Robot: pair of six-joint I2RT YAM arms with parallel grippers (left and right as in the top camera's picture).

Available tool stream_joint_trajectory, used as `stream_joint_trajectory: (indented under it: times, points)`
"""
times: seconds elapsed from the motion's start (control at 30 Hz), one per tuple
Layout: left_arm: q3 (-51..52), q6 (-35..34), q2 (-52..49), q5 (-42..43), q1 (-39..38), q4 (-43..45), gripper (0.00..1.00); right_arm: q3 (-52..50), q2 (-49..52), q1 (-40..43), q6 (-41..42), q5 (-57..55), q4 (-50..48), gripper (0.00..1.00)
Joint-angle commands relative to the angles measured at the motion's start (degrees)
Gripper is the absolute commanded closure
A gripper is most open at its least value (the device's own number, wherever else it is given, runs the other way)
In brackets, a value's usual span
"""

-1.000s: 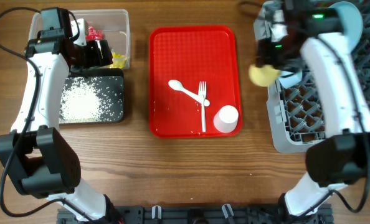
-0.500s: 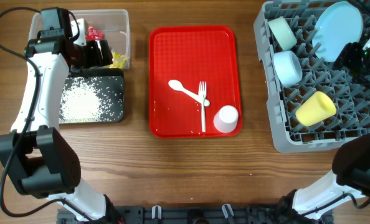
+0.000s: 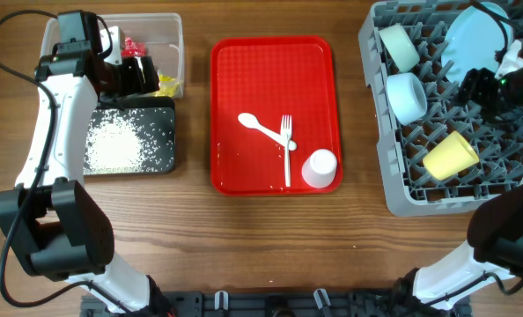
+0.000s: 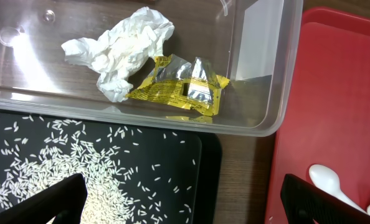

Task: Sort waste into correct bins and load items into the dishwasher rack
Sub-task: 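Carry the yellow cup into the rack and set it down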

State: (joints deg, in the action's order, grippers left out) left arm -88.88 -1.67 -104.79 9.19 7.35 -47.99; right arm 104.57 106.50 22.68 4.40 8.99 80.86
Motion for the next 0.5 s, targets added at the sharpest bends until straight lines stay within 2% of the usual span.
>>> stream_joint_trajectory:
  times: [0.0, 0.17, 0.3, 0.47]
  points:
    - [-0.37, -0.31, 0.63, -0.31, 0.17, 0.13, 0.00, -0.24, -0.28, -0.24, -4.46, 4.50, 2.10, 0.24]
    - [-0.37, -0.31, 0.63, -0.31, 0.17, 0.13, 0.00, -0.24, -4.68, -1.25, -4.39, 4.59, 4.50, 0.24]
    - [-0.37, -0.31, 0.63, -0.31, 0.17, 0.13, 0.00, -0.70, -9.55, -6.36, -4.28, 4.83, 6.58, 0.24]
    - [-0.37, -0.31, 0.63, -0.31, 0.17, 0.13, 0.00, -8.52, -14.95, -12.02, -2.71, 4.46, 4.70, 0.23]
